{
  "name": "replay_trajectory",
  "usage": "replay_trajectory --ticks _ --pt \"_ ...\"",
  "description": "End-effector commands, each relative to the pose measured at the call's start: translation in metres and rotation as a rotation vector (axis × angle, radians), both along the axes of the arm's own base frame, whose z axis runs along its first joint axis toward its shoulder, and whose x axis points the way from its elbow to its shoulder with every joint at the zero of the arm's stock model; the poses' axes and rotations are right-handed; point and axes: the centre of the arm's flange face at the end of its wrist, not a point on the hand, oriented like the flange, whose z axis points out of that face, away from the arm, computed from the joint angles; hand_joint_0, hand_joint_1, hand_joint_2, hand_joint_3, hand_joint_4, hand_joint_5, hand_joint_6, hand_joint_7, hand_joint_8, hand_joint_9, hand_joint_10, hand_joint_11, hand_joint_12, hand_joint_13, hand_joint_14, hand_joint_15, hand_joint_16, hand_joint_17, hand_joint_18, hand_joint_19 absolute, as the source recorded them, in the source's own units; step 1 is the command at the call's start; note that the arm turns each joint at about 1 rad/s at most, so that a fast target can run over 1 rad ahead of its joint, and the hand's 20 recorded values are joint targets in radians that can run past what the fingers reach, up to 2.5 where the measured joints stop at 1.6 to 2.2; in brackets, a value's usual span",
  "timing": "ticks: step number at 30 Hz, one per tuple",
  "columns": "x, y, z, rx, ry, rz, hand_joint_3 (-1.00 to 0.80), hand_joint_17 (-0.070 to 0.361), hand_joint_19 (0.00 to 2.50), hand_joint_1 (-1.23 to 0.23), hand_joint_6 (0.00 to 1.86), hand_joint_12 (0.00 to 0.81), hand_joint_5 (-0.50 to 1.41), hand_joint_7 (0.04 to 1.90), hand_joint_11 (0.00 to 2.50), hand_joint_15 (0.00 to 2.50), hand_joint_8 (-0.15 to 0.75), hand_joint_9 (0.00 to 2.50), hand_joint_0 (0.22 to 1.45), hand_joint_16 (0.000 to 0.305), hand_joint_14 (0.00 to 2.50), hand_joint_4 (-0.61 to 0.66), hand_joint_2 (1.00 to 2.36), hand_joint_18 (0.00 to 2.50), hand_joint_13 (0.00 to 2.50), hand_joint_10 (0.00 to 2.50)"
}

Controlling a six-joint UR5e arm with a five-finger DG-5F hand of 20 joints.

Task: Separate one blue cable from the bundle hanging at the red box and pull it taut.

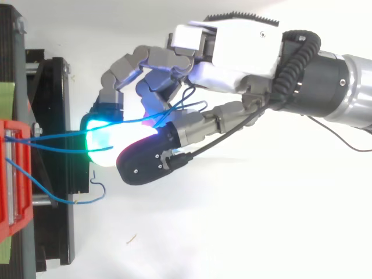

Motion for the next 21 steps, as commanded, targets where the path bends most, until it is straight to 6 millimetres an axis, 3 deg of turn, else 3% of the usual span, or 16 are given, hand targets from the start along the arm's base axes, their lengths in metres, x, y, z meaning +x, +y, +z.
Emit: replay_trajectory --ticks 1,5,9,13,17,21 --pt "0.0002 0.0012 -0.0006 -0.007 0.001 0.0 -0.35 0.1 1.2 -0.89 0.92 0.383 -0.2 0.85 1.22 1.44 0.346 0.75 0.72 0.045 0.01 0.16 1.01 1.05 1.13 1.41" --pt "0.0004 0.0023 -0.0006 -0.013 0.002 0.0 -0.5 0.1 1.11 -0.84 0.92 0.397 -0.19 0.89 1.27 1.12 0.354 0.78 0.65 0.045 0.02 0.17 1.0 0.97 0.98 1.21" --pt "0.0005 0.0033 -0.0006 -0.025 0.004 -0.001 -0.5 0.106 0.99 -0.56 0.89 0.411 -0.17 0.92 1.31 0.87 0.371 0.92 0.54 0.047 0.02 0.17 1.0 0.88 0.86 0.7" --pt "0.0008 0.0037 -0.0003 -0.03 0.001 -0.008 -0.5 0.102 0.97 -0.38 0.86 0.388 -0.15 0.95 1.41 0.77 0.351 1.04 0.63 0.045 0.02 0.12 1.0 0.81 0.82 0.0" --pt "0.0017 0.0024 0.0011 -0.031 -0.01 -0.013 -0.34 0.105 0.95 -0.47 0.82 0.391 -0.15 0.96 1.31 0.75 0.357 0.99 0.63 0.047 0.02 0.14 1.01 0.78 0.79 0.01" --pt "0.0021 0.0036 0.0014 -0.036 -0.013 -0.012 -0.16 0.119 0.89 -0.73 0.84 0.413 -0.18 0.89 1.28 0.72 0.375 0.95 0.65 0.053 0.02 0.18 1.01 0.81 0.79 0.01"
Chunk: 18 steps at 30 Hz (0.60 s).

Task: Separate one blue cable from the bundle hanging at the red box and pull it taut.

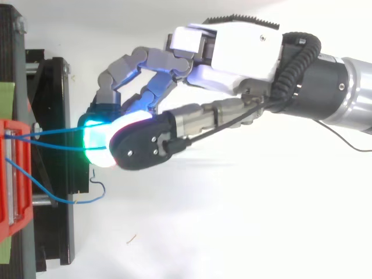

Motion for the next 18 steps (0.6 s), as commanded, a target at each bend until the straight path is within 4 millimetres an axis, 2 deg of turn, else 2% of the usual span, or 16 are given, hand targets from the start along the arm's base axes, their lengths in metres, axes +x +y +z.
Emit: replay_trajectory --ticks 1,7,9,12,14,16,18 --pt "0.0002 0.0002 0.0003 -0.003 -0.002 -0.001 -0.13 0.121 0.88 -0.75 0.84 0.417 -0.18 0.87 1.29 0.72 0.386 0.95 0.66 0.054 0.02 0.18 1.01 0.82 0.79 0.01" --pt "0.0002 0.0001 0.0003 -0.003 -0.002 -0.002 -0.16 0.115 0.86 -0.79 0.85 0.399 -0.19 0.83 1.34 0.69 0.354 0.9 0.69 0.051 0.02 0.16 1.01 0.76 0.74 0.01" --pt "-0.0002 -0.0001 -0.0004 -0.003 -0.001 -0.004 -0.18 0.111 0.83 -0.87 0.87 0.383 -0.2 0.84 1.36 0.64 0.346 0.86 0.73 0.05 0.02 0.16 1.01 0.74 0.69 0.01" --pt "0.0004 0.0006 -0.0009 -0.007 0.0 -0.007 -0.21 0.111 0.78 -0.9 0.89 0.381 -0.2 0.86 1.36 0.59 0.342 0.85 0.78 0.05 0.02 0.15 1.02 0.71 0.65 0.01" --pt "0.0005 0.0006 -0.002 -0.009 0.002 -0.008 -0.28 0.112 0.75 -0.91 0.89 0.378 -0.2 0.86 1.35 0.56 0.339 0.84 0.8 0.05 0.02 0.17 1.01 0.69 0.63 0.01" --pt "0.0005 0.0006 -0.002 -0.012 0.002 -0.008 -0.5 0.112 0.7 -0.94 0.89 0.375 -0.2 0.87 1.35 0.53 0.343 0.83 0.8 0.05 0.02 0.17 1.0 0.71 0.62 0.01" --pt "0.0005 0.0006 -0.002 -0.015 0.003 -0.008 -0.5 0.111 0.69 -0.92 0.89 0.374 -0.19 0.88 1.33 0.53 0.344 0.84 0.73 0.049 0.02 0.15 1.0 0.71 0.62 0.01"
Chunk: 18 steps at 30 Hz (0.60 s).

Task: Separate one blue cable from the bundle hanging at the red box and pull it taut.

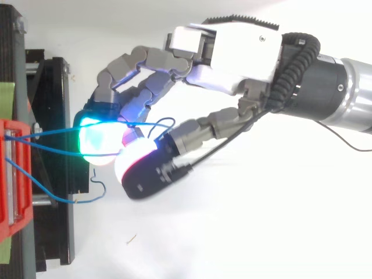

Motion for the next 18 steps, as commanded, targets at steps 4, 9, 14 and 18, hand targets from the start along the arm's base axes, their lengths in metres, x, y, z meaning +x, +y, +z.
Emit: replay_trajectory --ticks 4,9,14,18 --pt "0.0002 0.0011 -0.0007 -0.012 0.003 0.0 -0.5 0.113 0.74 -0.76 0.88 0.383 -0.15 0.93 1.27 0.53 0.364 0.88 0.54 0.05 0.02 0.15 1.0 0.7 0.62 0.01" --pt "0.0002 0.0011 -0.0007 -0.024 0.004 -0.002 -0.5 0.106 0.78 -0.5 0.86 0.374 -0.14 0.98 1.22 0.54 0.356 0.95 0.57 0.047 0.02 0.13 1.0 0.69 0.64 0.01" --pt "0.0002 0.0011 -0.0007 -0.026 0.004 -0.002 -0.36 0.105 0.8 -0.64 0.87 0.378 -0.15 1.0 1.23 0.55 0.355 0.94 0.62 0.047 0.02 0.12 1.01 0.68 0.65 0.01" --pt "-0.0002 0.001 -0.0015 -0.029 0.006 -0.003 -0.21 0.118 0.75 -0.8 0.9 0.401 -0.17 0.97 1.26 0.54 0.38 0.92 0.64 0.052 0.02 0.07 1.01 0.72 0.65 0.01"
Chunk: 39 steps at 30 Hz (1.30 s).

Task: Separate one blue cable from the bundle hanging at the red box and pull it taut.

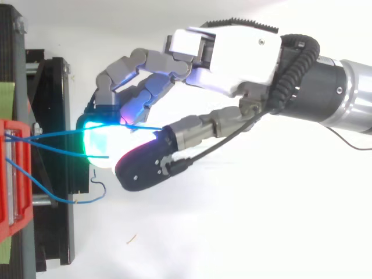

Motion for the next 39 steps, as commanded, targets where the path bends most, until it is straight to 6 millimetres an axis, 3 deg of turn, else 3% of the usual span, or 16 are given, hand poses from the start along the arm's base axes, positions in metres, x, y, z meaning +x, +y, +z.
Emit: replay_trajectory --ticks 1,5,10,14,16,21,23,25,27,33,39 --pt "-0.0001 0.0 -0.0002 -0.001 0.0 0.0 -0.21 0.119 0.74 -0.81 0.91 0.402 -0.17 0.96 1.25 0.54 0.378 0.91 0.64 0.053 0.02 0.06 1.01 0.72 0.65 0.01" --pt "-0.0001 0.0 -0.0002 -0.002 0.001 0.0 -0.28 0.11 0.72 -0.93 0.93 0.382 -0.2 0.98 1.3 0.53 0.343 0.87 0.73 0.049 0.02 0.06 1.01 0.69 0.63 0.01" --pt "0.0 0.0012 -0.0002 -0.004 0.001 0.001 -0.5 0.11 0.65 -0.94 0.93 0.376 -0.19 0.94 1.29 0.51 0.341 0.87 0.81 0.049 0.02 0.08 1.0 0.72 0.64 0.01" --pt "0.0 0.0012 -0.0002 -0.004 0.001 0.001 -0.5 0.109 0.65 -0.96 0.92 0.372 -0.18 0.95 1.29 0.5 0.332 0.88 0.73 0.049 0.02 0.08 1.0 0.72 0.64 0.01" --pt "-0.0005 0.0 -0.0009 -0.004 0.002 0.0 -0.5 0.109 0.66 -0.98 0.92 0.368 -0.18 0.93 1.31 0.52 0.336 0.89 0.62 0.048 0.02 0.09 1.0 0.71 0.64 0.01" --pt "-0.0005 0.0011 -0.0011 -0.004 0.004 0.001 -0.5 0.121 0.68 -0.89 0.89 0.397 -0.17 0.87 1.29 0.52 0.368 0.93 0.48 0.054 0.02 0.13 1.0 0.73 0.66 0.01" --pt "-0.0005 0.0011 -0.0011 -0.004 0.004 0.001 -0.5 0.123 0.68 -0.79 0.87 0.399 -0.16 0.86 1.27 0.52 0.373 0.94 0.47 0.055 0.02 0.14 1.0 0.73 0.66 0.01" --pt "-0.0005 0.0011 -0.0011 -0.004 0.004 0.001 -0.5 0.113 0.72 -0.64 0.83 0.383 -0.14 0.95 1.24 0.52 0.344 0.97 0.53 0.05 0.02 0.11 1.0 0.7 0.67 0.01" --pt "-0.0005 0.0011 -0.0011 -0.004 0.004 0.001 -0.5 0.105 0.75 -0.61 0.83 0.364 -0.14 1.01 1.25 0.54 0.331 0.99 0.6 0.047 0.02 0.09 1.0 0.68 0.67 0.01" --pt "-0.0006 0.0011 -0.0012 -0.004 0.005 0.001 -0.35 0.109 0.72 -0.92 0.91 0.378 -0.19 0.97 1.3 0.54 0.332 0.93 0.7 0.048 0.02 0.05 1.01 0.7 0.67 0.01" --pt "-0.0002 0.0023 -0.0009 -0.005 0.003 0.002 -0.44 0.111 0.66 -0.96 0.93 0.373 -0.2 0.9 1.32 0.52 0.331 0.91 0.81 0.049 0.02 0.1 1.0 0.73 0.68 0.01"
